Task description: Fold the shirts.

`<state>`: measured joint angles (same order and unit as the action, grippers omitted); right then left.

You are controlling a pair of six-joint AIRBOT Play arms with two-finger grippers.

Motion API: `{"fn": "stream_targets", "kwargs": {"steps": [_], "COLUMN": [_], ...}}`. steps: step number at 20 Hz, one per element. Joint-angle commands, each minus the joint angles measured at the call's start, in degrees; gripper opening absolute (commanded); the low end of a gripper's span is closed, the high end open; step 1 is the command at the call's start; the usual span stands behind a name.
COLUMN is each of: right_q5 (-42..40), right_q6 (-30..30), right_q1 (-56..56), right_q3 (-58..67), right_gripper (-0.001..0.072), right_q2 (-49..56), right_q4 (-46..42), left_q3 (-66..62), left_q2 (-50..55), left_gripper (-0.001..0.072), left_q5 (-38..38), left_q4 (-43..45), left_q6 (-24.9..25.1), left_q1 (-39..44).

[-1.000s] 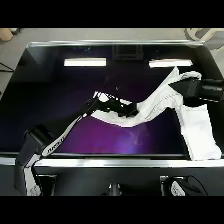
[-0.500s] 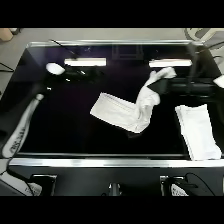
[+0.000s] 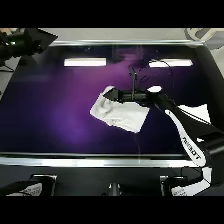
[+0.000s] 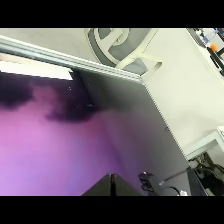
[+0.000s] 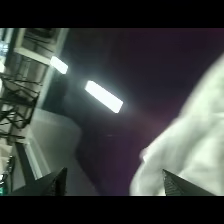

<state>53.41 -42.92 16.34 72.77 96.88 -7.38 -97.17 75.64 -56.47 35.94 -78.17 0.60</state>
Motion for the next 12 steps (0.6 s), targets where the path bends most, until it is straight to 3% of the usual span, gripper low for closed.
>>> {"fn": "stream_targets", "kwargs": {"steps": [1, 3, 7, 8, 10, 12], "right_q5": [4.48, 7.69, 23.34, 27.3, 26.99, 18.1], "right_q6": [4.24, -0.02, -19.04, -20.35, -18.62, -17.4], "right_q1": [-1.64, -6.38, -17.25, -18.78, -20.2, -19.67], "right_q3": [1.62, 1.62, 0.46, -1.81, -8.63, -15.02], "right_gripper": [0.0636, 0.0636, 0.0635, 0.0634, 0.0634, 0.0644], "right_q2": [1.81, -1.51, -7.87, -8.48, -9.16, -9.14], "right_q4": [2.38, -8.74, -53.7, -60.0, -57.13, -47.43], "left_q3": [0.0, 0.02, 0.02, 0.02, 0.02, 0.02], "left_q2": [-2.73, -2.75, -2.73, -2.73, -2.73, -2.73], "left_gripper": [0.0037, 0.0037, 0.0037, 0.0037, 0.0037, 0.0037], "left_q5": [-1.31, -1.62, -1.73, -2.05, -3.08, -4.13], "left_q4": [2.58, 2.73, 3.89, 4.2, 4.17, 4.17], "left_q6": [0.39, 0.39, 0.42, 0.42, 0.39, 0.37], "left_q1": [0.22, 0.17, 0.17, 0.2, 0.22, 0.79]}}
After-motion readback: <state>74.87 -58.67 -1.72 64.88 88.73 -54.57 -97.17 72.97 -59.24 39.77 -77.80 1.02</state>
